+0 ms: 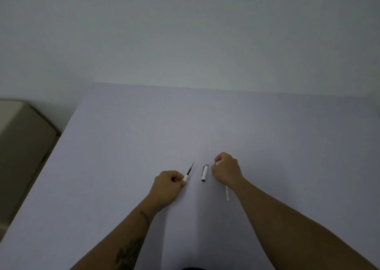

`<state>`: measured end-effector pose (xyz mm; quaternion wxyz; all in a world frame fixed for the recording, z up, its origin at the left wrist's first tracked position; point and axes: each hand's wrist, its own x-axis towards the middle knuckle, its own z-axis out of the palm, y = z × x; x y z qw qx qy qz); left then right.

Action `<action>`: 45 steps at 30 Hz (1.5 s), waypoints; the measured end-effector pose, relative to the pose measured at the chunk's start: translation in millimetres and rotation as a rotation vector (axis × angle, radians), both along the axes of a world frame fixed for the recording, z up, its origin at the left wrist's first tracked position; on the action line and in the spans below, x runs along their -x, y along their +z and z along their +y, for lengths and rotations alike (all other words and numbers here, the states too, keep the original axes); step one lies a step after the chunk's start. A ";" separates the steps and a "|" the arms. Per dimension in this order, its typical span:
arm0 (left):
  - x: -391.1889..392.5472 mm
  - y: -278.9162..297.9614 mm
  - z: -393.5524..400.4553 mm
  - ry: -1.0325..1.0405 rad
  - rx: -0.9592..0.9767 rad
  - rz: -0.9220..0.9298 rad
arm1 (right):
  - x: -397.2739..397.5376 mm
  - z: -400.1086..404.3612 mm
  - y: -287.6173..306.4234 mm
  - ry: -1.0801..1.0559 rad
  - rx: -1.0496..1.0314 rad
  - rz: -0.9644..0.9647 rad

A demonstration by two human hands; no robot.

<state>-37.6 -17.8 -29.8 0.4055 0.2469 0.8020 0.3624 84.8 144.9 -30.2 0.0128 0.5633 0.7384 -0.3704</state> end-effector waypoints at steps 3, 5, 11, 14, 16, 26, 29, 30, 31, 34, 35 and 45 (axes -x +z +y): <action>0.8 -2.5 2.3 -0.003 0.009 0.002 | 3.0 -6.9 -9.1 0.075 -0.038 -0.064; 0.7 -4.4 3.5 -0.004 0.011 -0.001 | 4.6 -10.4 -12.9 0.110 -0.077 -0.096; -2.4 -10.4 4.9 -0.008 0.036 -0.011 | 5.0 -12.1 -14.8 0.144 -0.076 -0.089; -5.1 -10.6 6.8 -0.009 0.032 -0.025 | 1.2 -8.7 -11.5 0.087 -0.048 -0.043; -7.0 -10.3 9.4 -0.011 0.028 -0.028 | -2.8 -7.0 -8.1 0.038 -0.036 0.014; -30.8 1.3 33.3 -0.082 -0.058 -0.003 | -21.0 -24.9 11.3 -0.286 0.557 0.445; -37.8 4.4 39.9 -0.099 -0.062 -0.001 | -27.8 -19.0 18.6 -0.358 0.458 0.474; -39.5 5.0 41.2 -0.107 -0.058 0.007 | -30.1 -12.2 22.4 -0.401 0.406 0.478; -41.0 5.2 42.1 -0.112 -0.053 0.012 | -33.3 -3.6 25.9 -0.449 0.370 0.491; -45.6 5.3 42.5 -0.108 -0.045 0.034 | -48.3 23.6 28.9 -0.480 0.279 0.482; -47.2 5.0 41.8 -0.107 -0.039 0.043 | -54.1 29.6 26.2 -0.427 0.222 0.414; -46.9 -2.0 37.0 -0.103 0.007 0.026 | -65.9 13.8 -23.5 0.023 -0.094 -0.143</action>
